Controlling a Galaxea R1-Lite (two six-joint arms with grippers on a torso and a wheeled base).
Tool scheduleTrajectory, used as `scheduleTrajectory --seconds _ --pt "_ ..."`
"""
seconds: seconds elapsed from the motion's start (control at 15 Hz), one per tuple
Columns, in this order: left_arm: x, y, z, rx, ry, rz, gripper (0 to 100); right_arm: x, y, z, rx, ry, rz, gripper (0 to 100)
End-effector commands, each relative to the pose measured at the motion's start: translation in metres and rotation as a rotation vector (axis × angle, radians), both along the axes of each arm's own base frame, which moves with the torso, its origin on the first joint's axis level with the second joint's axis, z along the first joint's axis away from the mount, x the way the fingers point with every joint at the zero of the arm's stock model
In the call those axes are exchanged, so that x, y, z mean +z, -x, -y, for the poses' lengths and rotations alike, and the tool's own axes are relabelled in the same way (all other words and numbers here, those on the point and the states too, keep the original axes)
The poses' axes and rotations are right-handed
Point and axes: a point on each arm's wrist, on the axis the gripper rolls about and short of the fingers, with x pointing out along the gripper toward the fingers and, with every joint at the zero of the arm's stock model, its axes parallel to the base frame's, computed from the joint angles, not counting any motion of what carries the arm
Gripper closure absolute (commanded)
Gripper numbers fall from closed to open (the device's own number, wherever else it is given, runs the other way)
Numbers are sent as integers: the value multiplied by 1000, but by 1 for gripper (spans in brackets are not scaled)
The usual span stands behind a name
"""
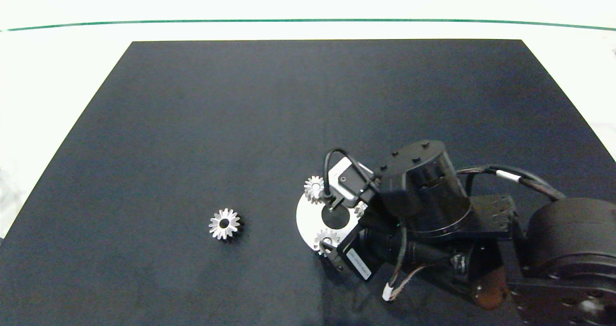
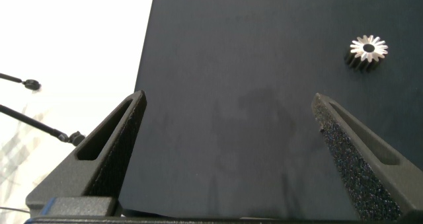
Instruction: Remove an incorrectly installed larger gear and replace it with the correct smaller gear
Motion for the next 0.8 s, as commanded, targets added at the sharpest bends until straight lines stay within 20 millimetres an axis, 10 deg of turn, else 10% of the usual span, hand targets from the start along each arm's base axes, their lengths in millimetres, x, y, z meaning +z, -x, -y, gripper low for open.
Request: scheduleTrajectory --seconds 0.07,0.8 --pt "0 -1 0 8 -3 -6 0 48 21 53 -85 -77 80 0" --pt "4 10 7 173 -32 39 0 123 122 221 -546 -245 363 0"
